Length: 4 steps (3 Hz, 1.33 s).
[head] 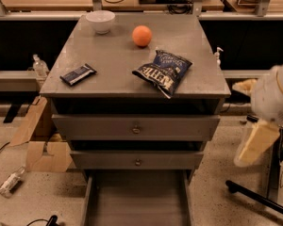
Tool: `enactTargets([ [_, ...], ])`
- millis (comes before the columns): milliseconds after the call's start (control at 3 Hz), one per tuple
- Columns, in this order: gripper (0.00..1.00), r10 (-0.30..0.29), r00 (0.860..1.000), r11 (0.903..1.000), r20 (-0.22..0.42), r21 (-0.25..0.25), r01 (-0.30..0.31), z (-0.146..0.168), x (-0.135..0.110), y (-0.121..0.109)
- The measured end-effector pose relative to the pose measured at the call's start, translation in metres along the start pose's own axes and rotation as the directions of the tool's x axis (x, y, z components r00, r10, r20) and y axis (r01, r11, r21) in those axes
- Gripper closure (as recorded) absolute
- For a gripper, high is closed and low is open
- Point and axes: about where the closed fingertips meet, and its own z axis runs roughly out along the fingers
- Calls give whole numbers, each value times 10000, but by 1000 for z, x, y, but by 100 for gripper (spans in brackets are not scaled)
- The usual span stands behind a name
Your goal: Close bottom drawer
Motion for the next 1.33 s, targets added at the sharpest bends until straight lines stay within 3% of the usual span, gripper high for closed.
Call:
enactTargets([
  [333, 0, -71, 9997, 9999, 253, -154, 75, 69, 40, 38],
  [667, 0, -82, 9984, 9999, 563, 105, 76, 126, 67, 55],
  [1000, 0, -75, 9978, 9964, 651, 843, 20, 125, 65, 37],
  [1333, 0, -84, 9979, 9966, 640, 820, 32, 124, 64, 37],
])
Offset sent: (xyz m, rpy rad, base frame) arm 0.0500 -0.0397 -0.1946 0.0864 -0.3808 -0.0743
